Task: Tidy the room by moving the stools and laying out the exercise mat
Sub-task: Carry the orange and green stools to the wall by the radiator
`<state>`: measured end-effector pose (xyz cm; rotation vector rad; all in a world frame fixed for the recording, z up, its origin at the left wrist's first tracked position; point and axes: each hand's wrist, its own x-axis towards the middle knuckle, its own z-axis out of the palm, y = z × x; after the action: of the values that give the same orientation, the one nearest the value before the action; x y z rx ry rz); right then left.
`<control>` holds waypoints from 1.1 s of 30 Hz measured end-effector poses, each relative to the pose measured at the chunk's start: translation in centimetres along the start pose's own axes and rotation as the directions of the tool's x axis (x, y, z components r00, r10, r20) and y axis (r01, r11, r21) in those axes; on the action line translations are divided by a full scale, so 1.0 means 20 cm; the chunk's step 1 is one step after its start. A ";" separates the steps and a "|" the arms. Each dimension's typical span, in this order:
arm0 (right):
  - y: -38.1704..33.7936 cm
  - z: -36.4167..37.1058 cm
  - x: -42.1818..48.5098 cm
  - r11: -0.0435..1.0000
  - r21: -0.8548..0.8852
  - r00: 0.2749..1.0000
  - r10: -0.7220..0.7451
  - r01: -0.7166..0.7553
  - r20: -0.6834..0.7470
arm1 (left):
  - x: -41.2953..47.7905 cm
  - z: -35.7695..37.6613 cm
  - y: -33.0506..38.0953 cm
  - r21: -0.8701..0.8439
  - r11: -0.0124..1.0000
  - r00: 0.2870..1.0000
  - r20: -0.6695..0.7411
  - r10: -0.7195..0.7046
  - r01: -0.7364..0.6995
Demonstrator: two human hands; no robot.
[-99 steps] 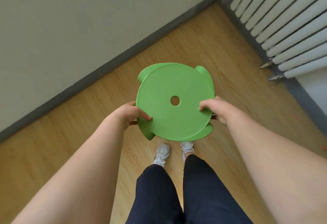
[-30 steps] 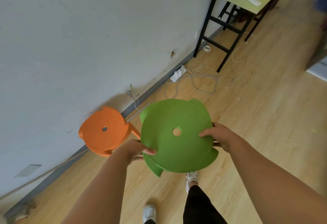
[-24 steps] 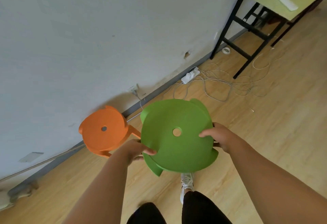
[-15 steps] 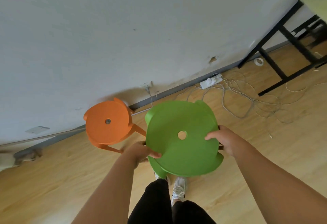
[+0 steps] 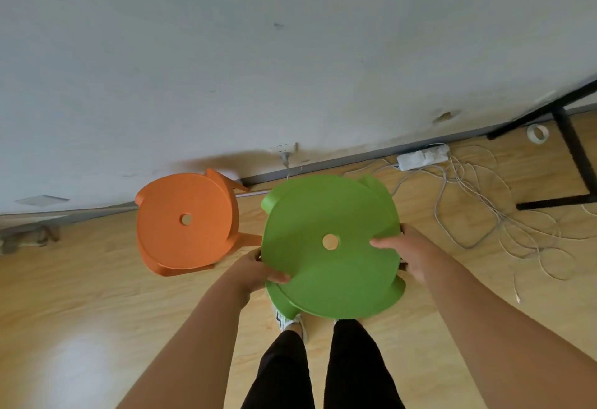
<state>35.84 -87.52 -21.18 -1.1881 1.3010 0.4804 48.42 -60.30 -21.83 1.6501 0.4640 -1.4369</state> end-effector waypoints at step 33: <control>-0.35 0.41 1.21 0.962 -0.267 0.997 -0.068 0.054 -0.043 | 0.99 -0.10 0.15 0.083 0.996 0.908 -0.419 0.019 0.017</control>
<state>52.42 -90.96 -41.63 -1.4685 1.2673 0.5956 57.12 -65.52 -39.20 2.0377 0.6478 -1.1072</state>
